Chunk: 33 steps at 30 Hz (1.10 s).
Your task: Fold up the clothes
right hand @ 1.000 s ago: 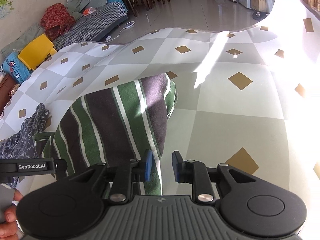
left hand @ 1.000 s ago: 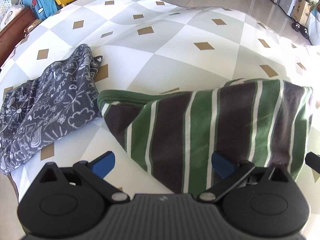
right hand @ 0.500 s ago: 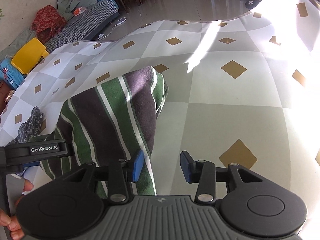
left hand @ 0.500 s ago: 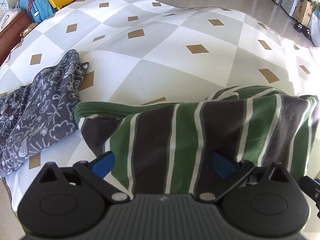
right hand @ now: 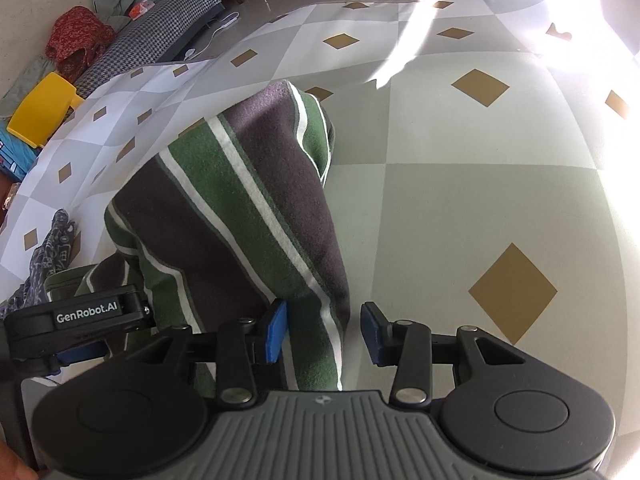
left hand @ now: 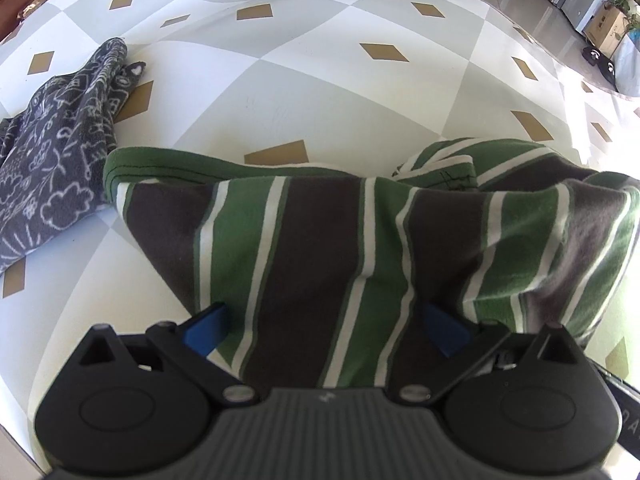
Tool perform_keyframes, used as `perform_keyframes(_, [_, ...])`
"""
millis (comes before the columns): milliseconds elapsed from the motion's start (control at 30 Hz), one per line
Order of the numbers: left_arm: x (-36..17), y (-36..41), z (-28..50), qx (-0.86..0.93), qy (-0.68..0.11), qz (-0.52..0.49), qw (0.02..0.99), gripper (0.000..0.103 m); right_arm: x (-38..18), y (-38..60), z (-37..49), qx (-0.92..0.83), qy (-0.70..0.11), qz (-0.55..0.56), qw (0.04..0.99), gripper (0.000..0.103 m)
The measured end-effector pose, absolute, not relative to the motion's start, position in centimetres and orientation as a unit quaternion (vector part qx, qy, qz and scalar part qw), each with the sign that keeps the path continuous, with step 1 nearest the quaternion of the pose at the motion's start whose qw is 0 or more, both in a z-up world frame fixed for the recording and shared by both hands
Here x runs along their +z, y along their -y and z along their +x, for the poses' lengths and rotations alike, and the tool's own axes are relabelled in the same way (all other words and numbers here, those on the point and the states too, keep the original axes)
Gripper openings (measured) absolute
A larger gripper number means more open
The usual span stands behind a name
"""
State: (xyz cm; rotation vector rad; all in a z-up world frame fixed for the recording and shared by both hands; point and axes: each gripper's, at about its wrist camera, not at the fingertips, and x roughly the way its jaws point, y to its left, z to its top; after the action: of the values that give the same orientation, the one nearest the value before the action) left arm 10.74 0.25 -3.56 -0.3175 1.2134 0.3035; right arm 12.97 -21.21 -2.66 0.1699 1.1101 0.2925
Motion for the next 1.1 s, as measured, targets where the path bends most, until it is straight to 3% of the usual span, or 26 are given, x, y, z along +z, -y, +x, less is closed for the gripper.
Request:
perform_keyframes(200, [-3.5, 1.2, 10.1, 0.111, -0.577, -0.129, 0.799, 0.103, -2.4, 21.2, 12.9, 0.136, -0.517, 0.069, 0.842, 0.028])
perform_keyframes(733, [-3.5, 6.9, 7.4, 0.017, -0.591, -0.058, 0.805, 0.103, -1.4, 22.7, 12.5, 0.133, -0.508, 0.065, 0.848, 0.029])
perform_keyframes(933, [-3.2, 9.3, 6.3, -0.04, -0.594, -0.033, 0.803, 0.103, -1.0, 23.9, 12.5, 0.135, -0.506, 0.086, 0.848, 0.033])
perform_keyframes(1100, [-1.7, 8.9, 5.2, -0.05, -0.577, -0.071, 0.812, 0.103, 0.0, 25.3, 12.8, 0.133, -0.499, 0.119, 0.848, 0.038])
